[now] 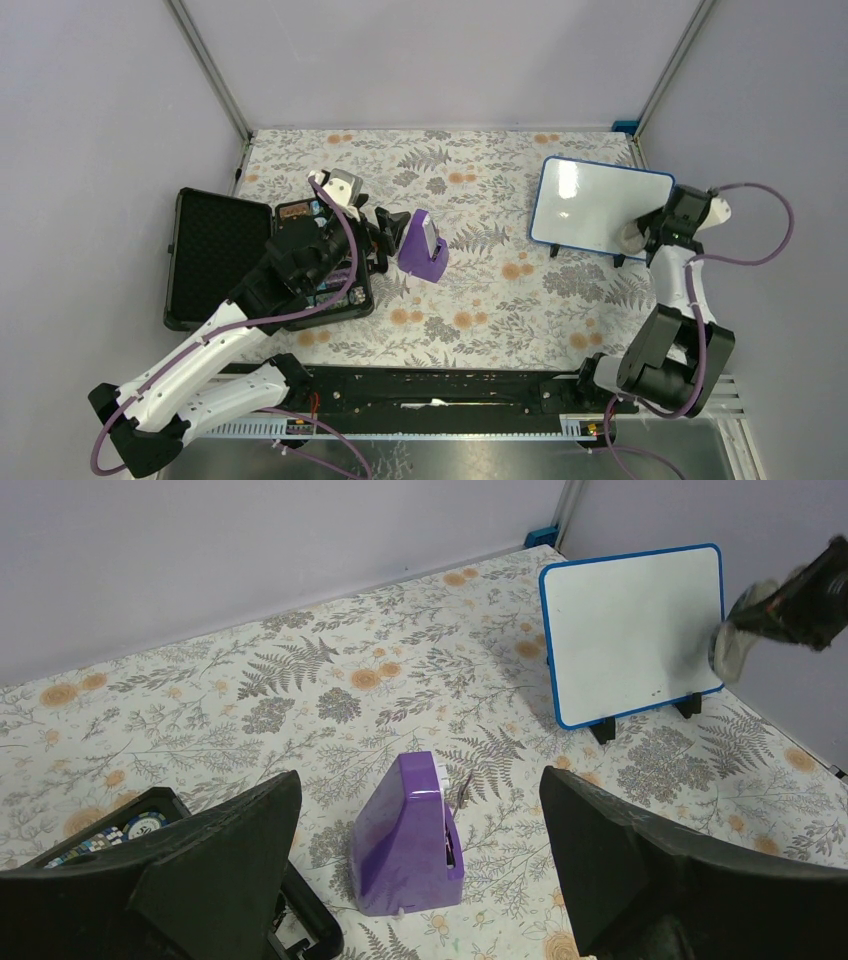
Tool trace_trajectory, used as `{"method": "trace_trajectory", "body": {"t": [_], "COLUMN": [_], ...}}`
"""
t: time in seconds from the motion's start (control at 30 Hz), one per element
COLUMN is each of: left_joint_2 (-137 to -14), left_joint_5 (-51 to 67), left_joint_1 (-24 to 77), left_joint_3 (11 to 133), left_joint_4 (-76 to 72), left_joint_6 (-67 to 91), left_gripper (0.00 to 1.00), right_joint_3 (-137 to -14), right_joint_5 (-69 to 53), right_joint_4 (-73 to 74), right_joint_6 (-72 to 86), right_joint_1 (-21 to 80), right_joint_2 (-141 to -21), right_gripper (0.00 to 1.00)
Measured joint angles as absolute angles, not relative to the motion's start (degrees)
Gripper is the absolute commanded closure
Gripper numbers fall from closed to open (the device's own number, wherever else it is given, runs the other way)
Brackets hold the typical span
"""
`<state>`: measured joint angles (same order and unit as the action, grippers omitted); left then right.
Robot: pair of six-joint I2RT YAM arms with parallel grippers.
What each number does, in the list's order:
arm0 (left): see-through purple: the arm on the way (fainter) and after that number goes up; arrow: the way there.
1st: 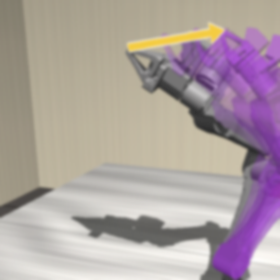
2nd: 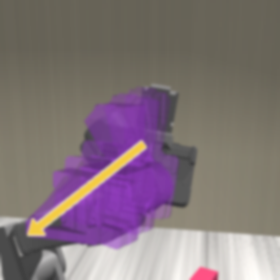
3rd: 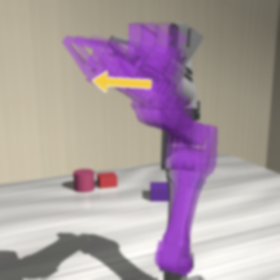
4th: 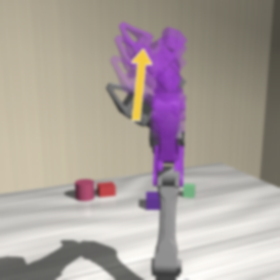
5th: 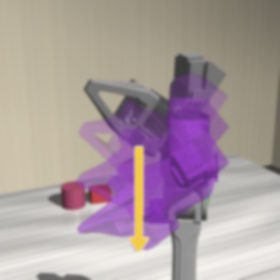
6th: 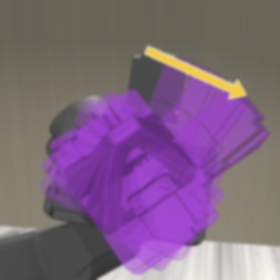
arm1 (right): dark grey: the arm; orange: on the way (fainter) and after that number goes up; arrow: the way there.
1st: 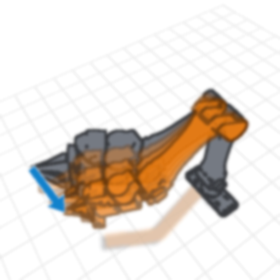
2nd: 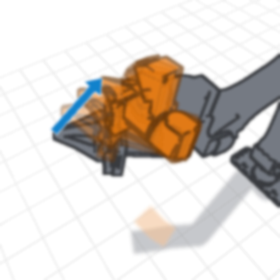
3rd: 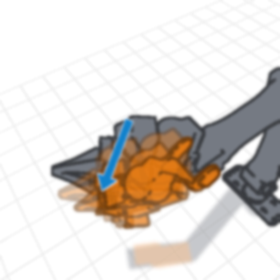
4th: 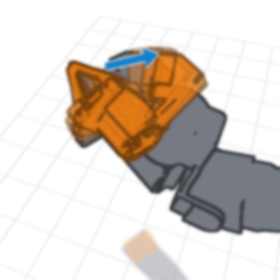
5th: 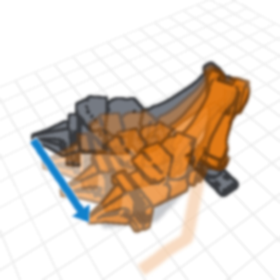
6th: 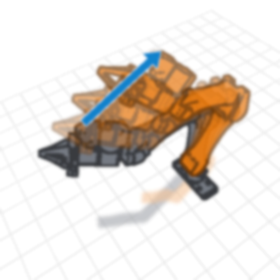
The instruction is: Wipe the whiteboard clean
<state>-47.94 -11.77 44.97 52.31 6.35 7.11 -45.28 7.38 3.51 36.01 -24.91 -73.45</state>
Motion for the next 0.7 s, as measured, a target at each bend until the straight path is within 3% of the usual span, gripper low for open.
{"method": "trace_trajectory", "body": {"t": [0.33, 0.47, 0.7], "left_joint_2": [-48.2, -48.7, -48.9], "left_joint_5": [-11.8, -11.8, -11.8], "left_joint_1": [45.0, 45.0, 45.0], "left_joint_3": [52.3, 52.3, 52.3], "left_joint_4": [6.3, 6.4, 6.4], "left_joint_6": [7.1, 7.1, 7.1], "left_gripper": [0.01, 0.01, 0.01], "right_joint_3": [-66.0, -63.6, -48.1], "right_joint_5": [1.8, 0.7, -0.4], "right_joint_4": [3.8, 3.3, -6.2], "right_joint_6": [35.3, 35.2, 37.1], "right_joint_1": [-17.3, -14.6, -14.7], "right_joint_2": [-86.6, -89.1, -84.6], "right_gripper": [1.0, 1.0, 1.0]}}
